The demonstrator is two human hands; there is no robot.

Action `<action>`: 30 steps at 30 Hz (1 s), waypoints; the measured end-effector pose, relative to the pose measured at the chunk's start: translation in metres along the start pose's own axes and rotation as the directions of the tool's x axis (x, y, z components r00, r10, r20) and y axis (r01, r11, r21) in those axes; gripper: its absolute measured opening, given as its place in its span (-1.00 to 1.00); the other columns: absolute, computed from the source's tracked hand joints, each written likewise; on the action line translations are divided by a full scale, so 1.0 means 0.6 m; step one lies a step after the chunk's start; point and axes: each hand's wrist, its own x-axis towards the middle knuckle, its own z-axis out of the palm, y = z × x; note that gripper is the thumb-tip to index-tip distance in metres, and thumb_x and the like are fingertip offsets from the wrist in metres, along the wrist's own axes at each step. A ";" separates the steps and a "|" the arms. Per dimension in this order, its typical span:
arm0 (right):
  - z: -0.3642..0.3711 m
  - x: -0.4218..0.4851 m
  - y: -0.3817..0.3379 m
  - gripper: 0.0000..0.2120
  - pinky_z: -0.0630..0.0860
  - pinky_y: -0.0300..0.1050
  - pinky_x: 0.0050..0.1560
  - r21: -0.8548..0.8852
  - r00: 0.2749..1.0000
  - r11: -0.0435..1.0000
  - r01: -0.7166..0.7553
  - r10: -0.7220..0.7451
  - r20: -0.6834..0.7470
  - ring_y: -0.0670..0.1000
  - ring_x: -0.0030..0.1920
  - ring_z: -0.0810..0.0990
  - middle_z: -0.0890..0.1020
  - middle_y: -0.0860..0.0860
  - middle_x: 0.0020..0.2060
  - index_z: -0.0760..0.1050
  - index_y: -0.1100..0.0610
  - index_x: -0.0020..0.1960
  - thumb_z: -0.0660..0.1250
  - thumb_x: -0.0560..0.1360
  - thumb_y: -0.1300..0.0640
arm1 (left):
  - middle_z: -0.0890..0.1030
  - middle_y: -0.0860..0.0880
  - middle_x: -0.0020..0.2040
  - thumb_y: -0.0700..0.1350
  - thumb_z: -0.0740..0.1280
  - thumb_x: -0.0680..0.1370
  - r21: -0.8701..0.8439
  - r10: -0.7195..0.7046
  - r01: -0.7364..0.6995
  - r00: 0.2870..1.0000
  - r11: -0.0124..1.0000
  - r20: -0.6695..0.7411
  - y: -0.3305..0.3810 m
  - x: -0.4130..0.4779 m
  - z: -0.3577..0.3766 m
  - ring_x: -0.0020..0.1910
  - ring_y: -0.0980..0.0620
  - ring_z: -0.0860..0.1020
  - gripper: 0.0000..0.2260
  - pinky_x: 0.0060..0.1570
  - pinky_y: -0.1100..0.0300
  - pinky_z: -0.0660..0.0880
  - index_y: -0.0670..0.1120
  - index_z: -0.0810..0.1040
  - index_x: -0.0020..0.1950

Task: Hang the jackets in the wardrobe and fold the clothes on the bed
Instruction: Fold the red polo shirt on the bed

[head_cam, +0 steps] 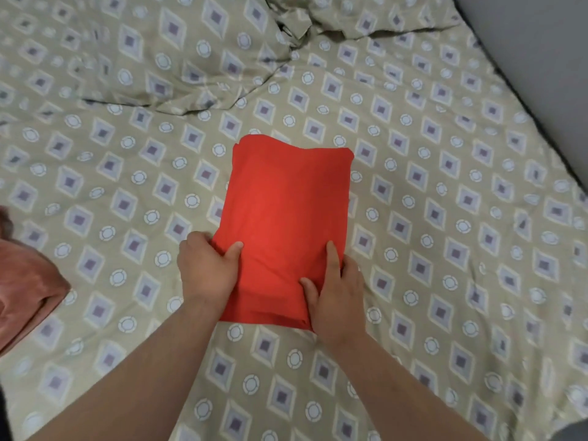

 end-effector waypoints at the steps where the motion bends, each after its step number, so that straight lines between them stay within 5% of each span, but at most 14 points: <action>1: 0.001 0.003 -0.002 -0.22 0.36 0.12 0.39 0.059 0.999 0.997 -0.047 0.048 -0.020 0.19 0.37 0.37 0.34 0.21 0.40 0.04 0.08 0.61 0.34 0.55 -0.11 | 0.52 0.00 -0.18 0.09 0.52 0.41 -0.048 -0.062 0.061 0.998 0.997 -0.018 0.000 -0.008 -0.001 -0.17 -0.03 0.52 -0.61 -0.13 0.08 0.45 -0.09 0.41 -0.01; 4: -0.012 0.014 -0.012 -0.35 0.48 -0.24 0.04 0.289 0.963 0.920 -0.264 0.267 0.031 -0.09 0.07 0.55 0.52 -0.10 0.09 0.33 0.07 0.38 0.48 0.40 -0.12 | 0.54 0.13 -0.17 0.17 0.51 0.37 -0.140 -0.213 0.226 0.972 0.964 0.102 -0.011 -0.039 -0.012 -0.23 0.20 0.51 -0.58 -0.30 0.28 0.35 -0.03 0.43 0.01; 6: -0.029 0.022 -0.016 -0.56 0.38 -0.39 -0.22 0.377 0.919 0.839 -0.393 0.348 0.184 -0.22 -0.16 0.53 0.49 -0.28 -0.18 0.46 -0.01 0.12 0.53 0.34 -0.09 | 0.64 0.07 -0.13 0.08 0.52 0.42 -0.240 -0.253 0.325 0.924 0.915 0.287 -0.024 -0.058 -0.020 -0.19 0.12 0.60 -0.72 -0.27 0.26 0.44 -0.04 0.55 -0.03; 10: -0.048 0.001 0.000 -0.75 0.61 0.07 0.11 0.576 0.746 0.475 -0.665 0.376 0.550 0.07 0.01 0.67 0.70 0.00 -0.04 0.58 0.03 0.04 0.54 0.42 0.19 | 0.69 -0.11 0.00 -0.17 0.42 0.56 -0.377 -0.336 0.568 0.782 0.731 0.526 -0.027 -0.088 -0.047 -0.06 -0.10 0.67 -0.95 -0.07 0.09 0.57 -0.09 0.58 -0.01; 14: -0.050 -0.097 0.034 -0.80 0.60 0.10 0.16 0.513 0.700 0.480 -0.712 0.424 0.575 0.07 0.01 0.69 0.72 0.01 -0.02 0.58 0.05 0.06 0.49 0.47 0.22 | 0.69 -0.19 0.00 -0.28 0.34 0.59 -0.338 -0.414 0.706 0.663 0.622 0.623 -0.063 -0.169 -0.073 -0.08 -0.18 0.66 -0.83 -0.11 0.01 0.63 -0.17 0.57 0.17; 19: -0.045 -0.237 0.082 -0.76 0.61 0.11 0.14 0.385 0.506 0.331 -0.861 0.488 0.711 0.10 0.00 0.70 0.73 0.06 -0.04 0.59 0.14 0.18 0.40 0.52 0.27 | 0.67 -0.25 0.06 -0.28 0.33 0.60 -0.168 -0.543 0.823 0.496 0.543 0.677 -0.117 -0.297 -0.105 -0.12 -0.18 0.63 -0.78 -0.28 0.03 0.62 -0.22 0.53 0.25; 21: -0.059 -0.250 0.084 -0.69 0.64 0.03 -0.01 0.370 0.510 0.353 -0.859 0.533 0.675 0.08 -0.04 0.70 0.72 0.07 -0.05 0.54 0.22 0.23 0.41 0.50 0.25 | 0.67 -0.21 0.04 -0.24 0.35 0.59 -0.126 -0.555 0.755 0.573 0.643 0.603 -0.116 -0.317 -0.116 -0.14 -0.18 0.64 -0.79 -0.24 -0.02 0.62 -0.17 0.54 0.22; 23: -0.083 -0.237 0.078 -0.53 0.57 -0.14 -0.18 0.359 0.609 0.500 -0.788 0.548 0.573 -0.01 -0.05 0.65 0.64 0.02 0.05 0.41 0.16 0.35 0.41 0.47 0.19 | 0.65 -0.14 -0.02 -0.22 0.35 0.57 -0.134 -0.525 0.649 0.704 0.748 0.479 -0.100 -0.312 -0.129 -0.24 -0.16 0.64 -0.77 -0.40 0.05 0.57 -0.08 0.52 0.22; 25: -0.113 -0.218 0.067 -0.49 0.53 -0.22 -0.26 0.402 0.720 0.608 -0.685 0.478 0.503 -0.07 -0.08 0.66 0.62 -0.05 0.09 0.38 -0.04 0.39 0.40 0.47 0.14 | 0.66 -0.05 -0.11 -0.25 0.34 0.56 -0.316 -0.498 0.652 0.743 0.689 0.447 -0.070 -0.294 -0.142 -0.37 -0.06 0.63 -0.66 -0.53 0.16 0.50 0.10 0.49 0.24; 28: -0.155 -0.172 0.046 -0.82 0.57 -0.14 -0.40 0.583 0.666 0.323 -0.745 0.405 0.626 0.01 -0.24 0.72 0.73 -0.03 -0.15 0.63 -0.04 0.08 0.37 0.54 0.18 | 0.59 -0.04 -0.32 -0.33 0.30 0.57 -0.584 -0.517 0.728 0.676 0.359 0.526 -0.019 -0.244 -0.149 -0.52 0.09 0.52 -0.57 -0.51 0.23 0.53 0.16 0.43 0.27; 30: -0.168 -0.134 0.037 -0.85 0.49 -0.23 -0.54 0.606 0.598 0.100 -0.789 0.352 0.720 -0.03 -0.44 0.63 0.68 0.05 -0.32 0.67 0.10 -0.07 0.32 0.57 0.20 | 0.62 -0.07 -0.25 -0.31 0.27 0.60 -0.617 -0.488 0.759 0.627 0.208 0.607 0.019 -0.205 -0.145 -0.44 0.07 0.60 -0.79 -0.43 0.24 0.58 -0.04 0.53 0.14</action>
